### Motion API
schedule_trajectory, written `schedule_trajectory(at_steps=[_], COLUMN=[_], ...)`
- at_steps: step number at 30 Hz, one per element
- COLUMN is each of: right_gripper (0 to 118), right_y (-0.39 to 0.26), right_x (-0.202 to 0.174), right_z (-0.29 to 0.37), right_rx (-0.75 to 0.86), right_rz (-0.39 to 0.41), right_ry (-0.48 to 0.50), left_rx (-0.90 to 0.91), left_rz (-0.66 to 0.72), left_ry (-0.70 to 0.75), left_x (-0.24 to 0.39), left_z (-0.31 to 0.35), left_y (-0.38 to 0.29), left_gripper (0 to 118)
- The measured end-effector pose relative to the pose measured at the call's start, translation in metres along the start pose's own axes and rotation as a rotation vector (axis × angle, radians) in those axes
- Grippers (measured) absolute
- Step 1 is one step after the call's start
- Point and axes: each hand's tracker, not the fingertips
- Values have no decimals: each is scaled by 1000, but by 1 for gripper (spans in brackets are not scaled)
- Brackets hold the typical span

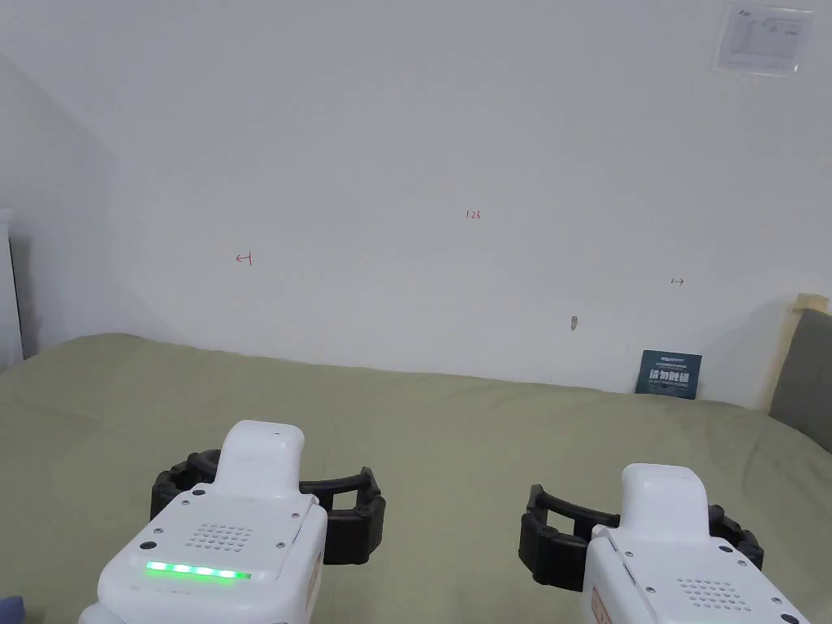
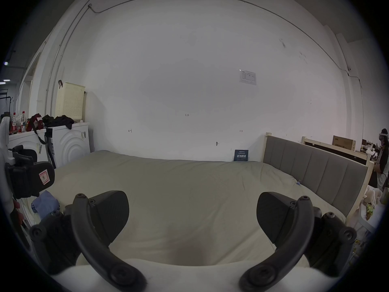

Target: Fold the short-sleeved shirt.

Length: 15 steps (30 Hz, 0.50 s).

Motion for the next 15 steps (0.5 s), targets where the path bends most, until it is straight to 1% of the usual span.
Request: schedule_trajectory(at_steps=[15], right_gripper=[118], right_y=[3], right_x=[1], right_z=[4], right_rx=[12], right_rz=[-1], right_ry=[-1], left_rx=[5], left_rz=[0], left_ry=[-8], left_x=[0], left_z=[2], left_y=[2], left_gripper=[118])
